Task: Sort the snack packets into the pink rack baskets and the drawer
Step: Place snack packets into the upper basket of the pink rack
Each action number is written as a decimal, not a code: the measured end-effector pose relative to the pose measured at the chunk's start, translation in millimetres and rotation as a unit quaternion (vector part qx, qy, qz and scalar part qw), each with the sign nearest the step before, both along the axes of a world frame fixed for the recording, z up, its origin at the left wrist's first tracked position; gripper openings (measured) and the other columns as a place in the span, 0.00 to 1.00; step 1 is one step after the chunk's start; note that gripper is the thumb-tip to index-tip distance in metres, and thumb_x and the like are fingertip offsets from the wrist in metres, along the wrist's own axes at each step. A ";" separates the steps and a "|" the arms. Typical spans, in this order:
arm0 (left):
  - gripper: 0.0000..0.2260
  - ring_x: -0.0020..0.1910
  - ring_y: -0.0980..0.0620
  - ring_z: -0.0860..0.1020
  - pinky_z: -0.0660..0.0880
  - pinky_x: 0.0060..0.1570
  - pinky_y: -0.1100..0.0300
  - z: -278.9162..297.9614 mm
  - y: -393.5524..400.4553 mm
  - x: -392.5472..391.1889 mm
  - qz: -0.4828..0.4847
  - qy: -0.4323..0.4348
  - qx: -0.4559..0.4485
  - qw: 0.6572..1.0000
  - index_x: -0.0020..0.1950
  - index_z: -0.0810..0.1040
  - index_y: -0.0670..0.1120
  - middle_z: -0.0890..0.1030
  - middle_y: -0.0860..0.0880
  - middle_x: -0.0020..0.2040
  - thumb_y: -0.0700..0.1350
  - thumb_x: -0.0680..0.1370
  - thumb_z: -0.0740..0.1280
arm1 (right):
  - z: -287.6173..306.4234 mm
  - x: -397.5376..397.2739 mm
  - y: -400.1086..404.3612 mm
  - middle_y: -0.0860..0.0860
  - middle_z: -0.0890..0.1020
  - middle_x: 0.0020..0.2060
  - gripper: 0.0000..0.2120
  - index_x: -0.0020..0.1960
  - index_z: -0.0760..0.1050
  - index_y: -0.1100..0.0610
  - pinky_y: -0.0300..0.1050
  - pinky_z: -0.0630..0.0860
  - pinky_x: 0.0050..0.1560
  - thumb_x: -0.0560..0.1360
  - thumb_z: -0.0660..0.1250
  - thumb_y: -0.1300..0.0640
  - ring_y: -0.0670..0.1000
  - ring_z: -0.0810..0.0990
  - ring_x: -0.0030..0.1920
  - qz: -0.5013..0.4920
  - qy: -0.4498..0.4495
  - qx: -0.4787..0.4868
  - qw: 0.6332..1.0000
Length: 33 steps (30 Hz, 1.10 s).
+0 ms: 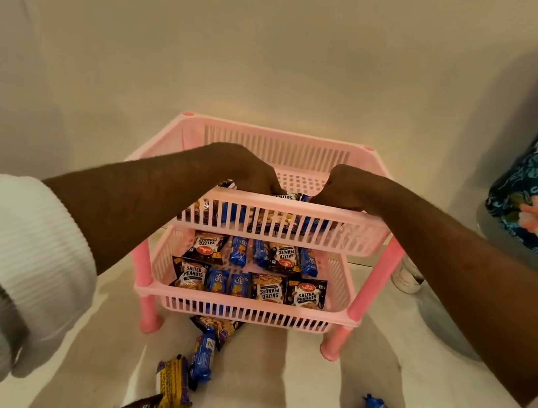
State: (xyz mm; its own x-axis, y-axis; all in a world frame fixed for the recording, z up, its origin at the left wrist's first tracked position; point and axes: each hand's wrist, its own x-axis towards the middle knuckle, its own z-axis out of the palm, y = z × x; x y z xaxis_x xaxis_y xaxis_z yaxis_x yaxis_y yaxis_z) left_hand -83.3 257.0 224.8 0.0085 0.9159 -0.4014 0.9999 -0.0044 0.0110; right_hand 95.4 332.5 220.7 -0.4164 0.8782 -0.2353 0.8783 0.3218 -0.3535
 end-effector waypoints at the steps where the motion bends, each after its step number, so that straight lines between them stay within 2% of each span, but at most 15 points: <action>1: 0.27 0.70 0.46 0.70 0.67 0.59 0.56 0.0 4.3 -0.1 -0.004 0.000 -0.014 1.000 0.77 0.64 0.51 0.69 0.48 0.74 0.54 0.79 0.63 | 0.2 0.5 0.2 0.52 0.86 0.46 0.27 0.59 0.77 0.59 0.48 0.84 0.40 0.66 0.80 0.49 0.53 0.87 0.41 0.002 0.002 0.000 1.000; 4: 0.25 0.73 0.45 0.68 0.66 0.64 0.54 3.5 1.9 8.4 -0.010 0.009 -0.005 1.000 0.78 0.63 0.46 0.67 0.45 0.76 0.50 0.82 0.62 | 0.1 2.3 0.4 0.53 0.86 0.47 0.28 0.63 0.77 0.59 0.50 0.85 0.45 0.68 0.80 0.51 0.54 0.87 0.43 0.011 0.014 0.000 1.000; 6: 0.26 0.75 0.45 0.65 0.64 0.69 0.52 5.8 -0.2 12.8 -0.004 0.000 0.014 1.000 0.78 0.62 0.44 0.64 0.45 0.77 0.49 0.82 0.63 | 1.9 5.4 -1.6 0.53 0.87 0.45 0.26 0.61 0.78 0.60 0.48 0.85 0.42 0.68 0.80 0.52 0.53 0.88 0.41 0.003 0.027 -0.009 1.000; 9: 0.26 0.77 0.46 0.61 0.61 0.72 0.52 4.5 -0.2 14.7 0.002 -0.014 0.034 0.999 0.79 0.60 0.44 0.61 0.45 0.78 0.48 0.82 0.61 | 1.3 9.6 -1.6 0.52 0.87 0.42 0.23 0.58 0.79 0.60 0.45 0.83 0.38 0.68 0.80 0.51 0.52 0.88 0.39 -0.007 0.036 -0.014 0.999; 12: 0.25 0.77 0.46 0.60 0.59 0.73 0.51 6.6 -5.5 14.9 0.010 -0.039 0.058 0.997 0.78 0.61 0.45 0.61 0.46 0.79 0.50 0.83 0.60 | 1.9 15.4 -5.4 0.53 0.87 0.44 0.23 0.57 0.80 0.60 0.49 0.84 0.46 0.69 0.79 0.47 0.53 0.87 0.43 -0.001 0.062 -0.003 0.998; 14: 0.25 0.76 0.46 0.62 0.59 0.73 0.51 7.8 -12.5 14.5 0.026 -0.063 0.090 0.994 0.77 0.64 0.46 0.62 0.46 0.78 0.54 0.82 0.60 | 5.1 21.7 -8.3 0.54 0.87 0.47 0.23 0.59 0.80 0.59 0.52 0.84 0.53 0.71 0.78 0.46 0.55 0.87 0.48 -0.002 0.105 0.015 0.994; 17: 0.24 0.74 0.46 0.65 0.61 0.71 0.52 9.0 -26.3 16.2 0.041 -0.090 0.158 0.982 0.74 0.69 0.47 0.67 0.47 0.76 0.56 0.81 0.62 | 14.0 33.8 -18.5 0.55 0.87 0.45 0.18 0.55 0.81 0.60 0.46 0.85 0.46 0.73 0.77 0.48 0.52 0.88 0.44 -0.016 0.198 0.028 0.980; 22: 0.18 0.69 0.47 0.69 0.65 0.68 0.52 1.1 -58.5 34.3 0.024 -0.125 0.325 0.937 0.69 0.74 0.49 0.73 0.48 0.70 0.53 0.80 0.65 | 18.3 62.4 -54.1 0.54 0.87 0.43 0.12 0.52 0.82 0.58 0.46 0.86 0.43 0.74 0.76 0.51 0.48 0.87 0.40 -0.006 0.324 0.088 0.942; 25: 0.14 0.67 0.50 0.69 0.67 0.64 0.56 -13.2 -86.3 55.8 -0.008 -0.161 0.448 0.880 0.65 0.75 0.52 0.74 0.50 0.66 0.51 0.79 0.66 | 12.7 83.0 -78.2 0.51 0.87 0.42 0.09 0.52 0.83 0.57 0.46 0.86 0.41 0.75 0.75 0.54 0.47 0.87 0.38 0.017 0.393 0.158 0.906; 29: 0.10 0.62 0.54 0.68 0.62 0.57 0.64 -49.0 -130.9 94.6 -0.063 -0.182 0.560 0.806 0.59 0.77 0.52 0.74 0.52 0.58 0.47 0.78 0.66 | -7.8 117.1 -107.1 0.48 0.86 0.38 0.04 0.48 0.83 0.54 0.44 0.84 0.39 0.76 0.73 0.54 0.48 0.86 0.37 0.051 0.471 0.218 0.853; 31: 0.08 0.57 0.54 0.68 0.63 0.52 0.63 -80.3 -149.7 113.3 -0.082 -0.181 0.563 0.802 0.56 0.78 0.50 0.74 0.52 0.53 0.47 0.78 0.65 | -32.5 135.0 -117.3 0.48 0.86 0.36 0.04 0.47 0.82 0.54 0.41 0.83 0.37 0.76 0.73 0.54 0.47 0.85 0.36 0.039 0.487 0.200 0.850; 33: 0.06 0.53 0.54 0.71 0.65 0.50 0.62 -121.9 -164.6 130.4 -0.085 -0.207 0.520 0.825 0.53 0.79 0.50 0.76 0.53 0.51 0.46 0.78 0.64 | -69.7 152.8 -123.5 0.48 0.85 0.35 0.04 0.47 0.82 0.55 0.40 0.81 0.35 0.76 0.74 0.55 0.45 0.84 0.34 0.013 0.470 0.175 0.865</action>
State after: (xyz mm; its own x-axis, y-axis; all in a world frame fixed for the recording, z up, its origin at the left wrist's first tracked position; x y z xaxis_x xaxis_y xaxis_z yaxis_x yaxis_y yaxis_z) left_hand 47.1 92.4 102.9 0.1123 0.7349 0.6688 0.8955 -0.3666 0.2525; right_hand 248.3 209.0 151.1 -0.3002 0.8151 0.4954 0.2469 0.5680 -0.7851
